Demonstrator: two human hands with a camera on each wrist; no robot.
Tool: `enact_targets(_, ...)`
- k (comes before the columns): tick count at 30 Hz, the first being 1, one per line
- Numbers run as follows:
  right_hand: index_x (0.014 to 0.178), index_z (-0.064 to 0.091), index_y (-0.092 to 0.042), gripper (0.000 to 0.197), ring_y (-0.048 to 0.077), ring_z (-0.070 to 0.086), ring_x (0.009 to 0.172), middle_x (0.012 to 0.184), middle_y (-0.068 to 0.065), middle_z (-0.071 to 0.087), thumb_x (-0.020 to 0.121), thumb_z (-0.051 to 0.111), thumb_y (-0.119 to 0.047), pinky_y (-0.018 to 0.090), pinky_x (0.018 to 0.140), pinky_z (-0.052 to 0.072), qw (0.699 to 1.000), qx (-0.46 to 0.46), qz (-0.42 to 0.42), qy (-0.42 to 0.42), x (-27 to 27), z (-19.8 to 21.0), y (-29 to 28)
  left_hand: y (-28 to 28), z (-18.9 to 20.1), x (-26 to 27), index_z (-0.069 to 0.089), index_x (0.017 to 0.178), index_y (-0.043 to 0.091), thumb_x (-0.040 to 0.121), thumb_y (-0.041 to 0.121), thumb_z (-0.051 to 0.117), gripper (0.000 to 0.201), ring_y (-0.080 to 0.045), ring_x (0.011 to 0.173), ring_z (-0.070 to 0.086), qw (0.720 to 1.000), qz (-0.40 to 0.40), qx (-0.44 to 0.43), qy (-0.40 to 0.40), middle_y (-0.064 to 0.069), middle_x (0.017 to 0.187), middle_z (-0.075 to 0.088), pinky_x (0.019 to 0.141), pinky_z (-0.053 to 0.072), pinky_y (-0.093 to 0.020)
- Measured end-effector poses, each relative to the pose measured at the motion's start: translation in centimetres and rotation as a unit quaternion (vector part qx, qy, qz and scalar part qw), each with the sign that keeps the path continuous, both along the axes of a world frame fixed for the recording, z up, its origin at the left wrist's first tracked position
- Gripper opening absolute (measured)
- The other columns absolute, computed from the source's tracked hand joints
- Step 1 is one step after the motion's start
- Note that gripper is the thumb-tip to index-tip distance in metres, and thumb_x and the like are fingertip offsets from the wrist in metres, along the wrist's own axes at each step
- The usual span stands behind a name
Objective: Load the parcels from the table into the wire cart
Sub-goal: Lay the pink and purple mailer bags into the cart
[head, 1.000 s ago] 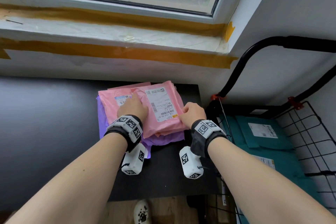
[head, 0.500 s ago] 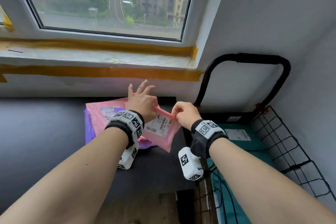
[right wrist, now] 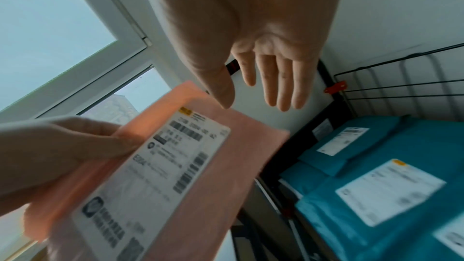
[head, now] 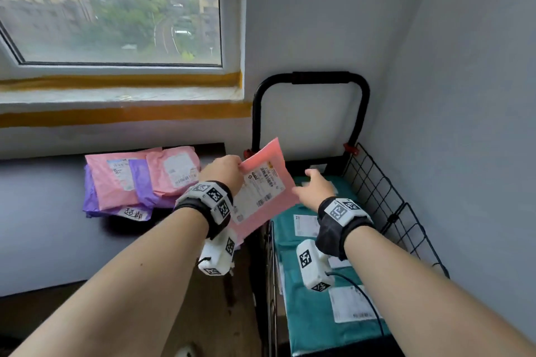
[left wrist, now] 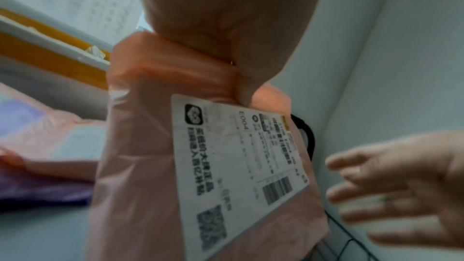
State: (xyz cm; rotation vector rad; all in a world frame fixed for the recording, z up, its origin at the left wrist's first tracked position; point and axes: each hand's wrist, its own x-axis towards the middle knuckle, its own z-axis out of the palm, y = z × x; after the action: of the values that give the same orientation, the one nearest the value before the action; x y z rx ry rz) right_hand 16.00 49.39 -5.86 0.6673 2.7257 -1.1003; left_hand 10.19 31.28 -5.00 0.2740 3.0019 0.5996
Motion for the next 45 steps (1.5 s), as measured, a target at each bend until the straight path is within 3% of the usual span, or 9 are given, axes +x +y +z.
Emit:
enact_targets(7,0.144,0.03,-0.007,0.063,0.031,0.051,0.123,0.135,0.013,0.052,0.091,0.055,-0.029,0.033,0.099,0.04,0.996,-0.033,-0.077,-0.01,5.0,-2.2,7.1,7.6,-1.0,4.0,0.064,0.102,0.013,0.094,0.019,0.041,0.025,-0.032,0.095,0.061,0.983,0.072,0.151,-0.079,-0.012,0.103,0.065,0.082,0.049,-0.034)
enact_targets(10,0.144,0.028,-0.005,0.069,0.031,0.063,0.104,0.118,0.016,0.062,0.09,0.055,-0.037,0.041,0.093,0.05,0.991,-0.094,-0.092,-0.025,5.7,-3.2,9.2,10.4,-1.4,4.2,0.065,0.103,0.01,0.094,0.018,0.042,0.026,-0.033,0.099,0.061,0.968,0.098,0.203,-0.109,-0.014,0.106,0.066,0.086,0.048,-0.035)
enact_targets(14,0.112,0.054,-0.007,0.033,0.023,0.064,0.082,0.103,0.01,0.066,0.096,0.046,-0.034,0.038,0.084,0.053,0.987,-0.146,-0.058,-0.03,5.9,-3.3,11.2,13.7,-2.4,3.2,0.065,0.106,0.003,0.096,0.015,0.042,0.028,-0.032,0.093,0.058,0.959,0.112,0.228,-0.125,-0.017,0.108,0.065,0.076,0.04,-0.029)
enact_targets(16,0.107,0.056,-0.012,0.026,0.025,0.065,0.089,0.105,0.008,0.065,0.094,0.05,-0.033,0.04,0.086,0.055,0.989,-0.131,-0.061,-0.021,5.5,-3.3,12.1,15.2,-3.0,2.6,0.064,0.106,-0.001,0.095,0.01,0.042,0.027,-0.029,0.086,0.055,0.952,0.115,0.245,-0.142,-0.018,0.108,0.065,0.073,0.039,-0.029)
enact_targets(22,0.128,0.049,-0.012,0.05,0.027,0.061,0.106,0.12,0.007,0.061,0.082,0.066,-0.02,0.044,0.093,0.051,0.991,-0.093,-0.091,-0.044,2.9,-4.8,15.6,18.9,-5.8,0.0,0.063,0.106,0.003,0.091,0.005,0.044,0.025,-0.034,0.104,0.06,0.937,0.116,0.262,-0.203,-0.016,0.109,0.065,0.079,0.043,-0.031)
enact_targets(27,0.144,0.037,-0.016,0.069,0.025,0.052,0.121,0.138,0.007,0.05,0.08,0.06,-0.009,0.038,0.104,0.043,0.987,-0.065,-0.131,-0.061,0.7,-6.5,18.2,20.6,-8.2,-2.2,0.061,0.081,0.011,0.084,0.004,0.05,0.013,-0.032,0.097,0.063,0.926,0.084,0.256,-0.263,-0.012,0.095,0.066,0.089,0.052,-0.038)
enact_targets(31,0.14,0.043,-0.018,0.061,0.019,0.056,0.097,0.13,0.007,0.057,0.081,0.055,-0.007,0.038,0.095,0.047,0.989,-0.04,-0.125,-0.071,-1.1,-8.0,19.7,21.2,-10.0,-3.6,0.058,0.069,0.016,0.085,0.008,0.053,0.018,-0.025,0.08,0.061,0.928,0.061,0.224,-0.291,-0.004,0.078,0.064,0.075,0.052,-0.031)
enact_targets(39,0.138,0.044,-0.024,0.055,0.026,0.06,0.108,0.121,0.007,0.063,0.086,0.05,-0.008,0.041,0.097,0.048,0.992,-0.022,-0.09,-0.08,-7.2,-12.5,23.5,24.1,-13.6,-7.1,0.053,0.066,0.021,0.083,0.003,0.058,0.025,-0.007,0.061,0.05,0.934,0.057,0.195,-0.294,0.007,0.067,0.054,0.051,0.038,-0.02)
enact_targets(45,0.141,0.042,-0.022,0.052,0.023,0.056,0.116,0.131,0.005,0.057,0.09,0.05,-0.013,0.029,0.099,0.043,0.994,-0.013,-0.052,-0.098,-11.5,-16.5,28.0,28.3,-16.7,-10.5,0.058,0.081,0.017,0.084,0.008,0.06,0.01,-0.011,0.067,0.053,0.934,0.084,0.166,-0.305,0.007,0.071,0.056,0.061,0.042,-0.023)
